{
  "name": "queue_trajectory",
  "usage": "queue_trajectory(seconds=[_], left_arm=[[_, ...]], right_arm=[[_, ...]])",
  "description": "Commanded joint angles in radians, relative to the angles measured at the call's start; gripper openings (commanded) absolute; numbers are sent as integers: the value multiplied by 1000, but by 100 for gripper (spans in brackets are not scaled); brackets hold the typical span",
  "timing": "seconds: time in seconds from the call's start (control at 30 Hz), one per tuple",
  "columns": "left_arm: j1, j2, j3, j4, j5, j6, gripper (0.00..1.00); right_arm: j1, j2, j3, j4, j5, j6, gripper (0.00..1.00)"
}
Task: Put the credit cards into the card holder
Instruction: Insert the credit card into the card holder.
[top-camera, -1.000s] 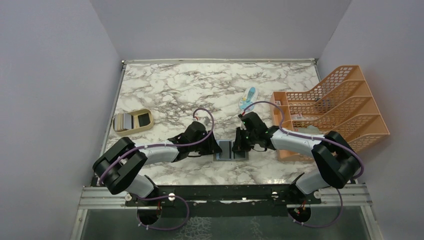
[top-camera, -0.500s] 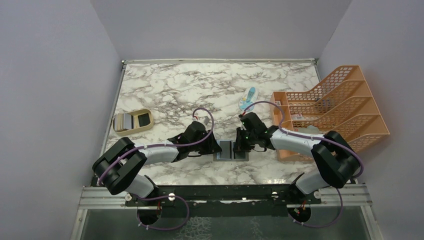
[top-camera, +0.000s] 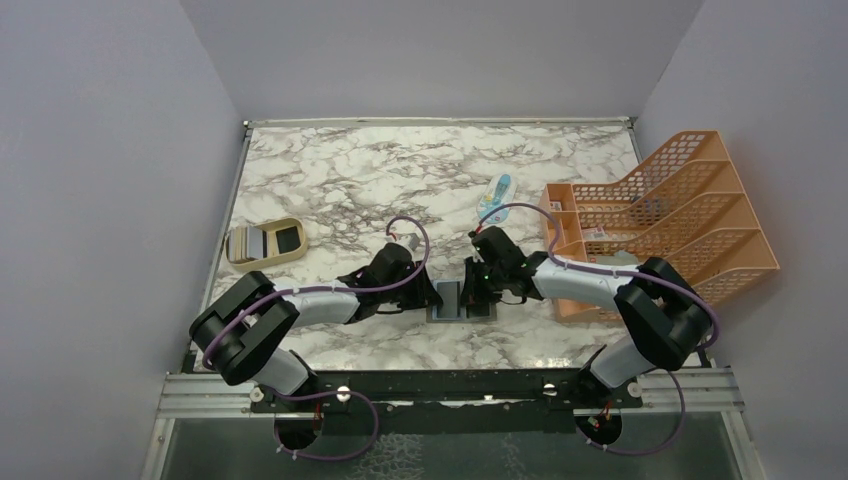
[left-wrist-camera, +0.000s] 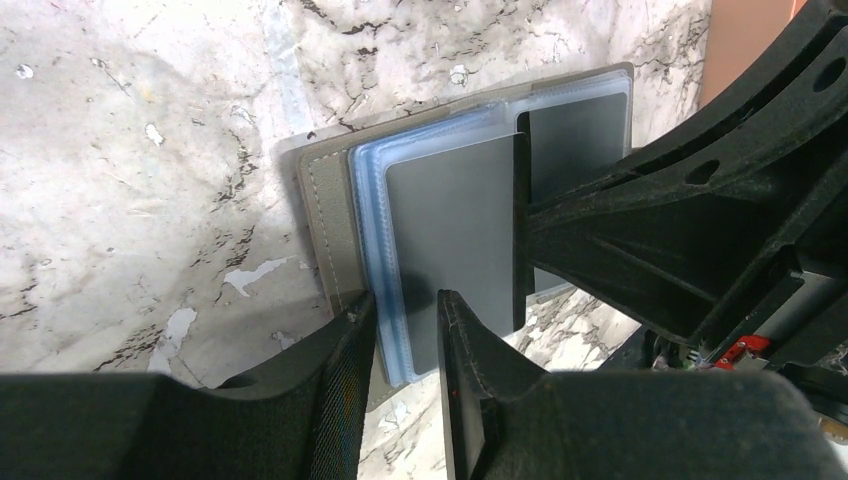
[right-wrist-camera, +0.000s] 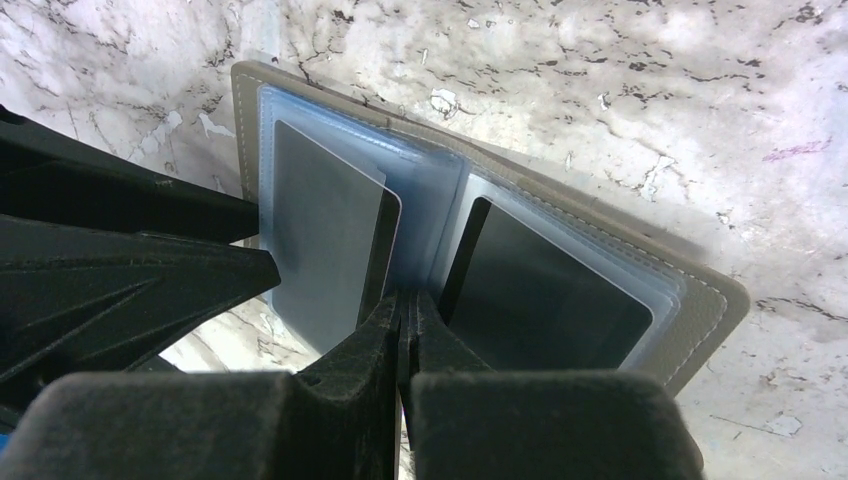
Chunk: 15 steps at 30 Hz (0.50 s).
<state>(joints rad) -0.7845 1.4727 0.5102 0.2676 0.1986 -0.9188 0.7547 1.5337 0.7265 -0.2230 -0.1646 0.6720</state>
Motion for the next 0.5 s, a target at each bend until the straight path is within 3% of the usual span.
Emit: queue_trajectory(seconds=[0.0,0.47], left_arm=[[-2,-2,4,38,36,-5,30],[-2,-57,16,-31,-2,7,33]], right_arm=[[21,17,21,37,0,28,1],[22,-64,47,-131,203,-4,1]])
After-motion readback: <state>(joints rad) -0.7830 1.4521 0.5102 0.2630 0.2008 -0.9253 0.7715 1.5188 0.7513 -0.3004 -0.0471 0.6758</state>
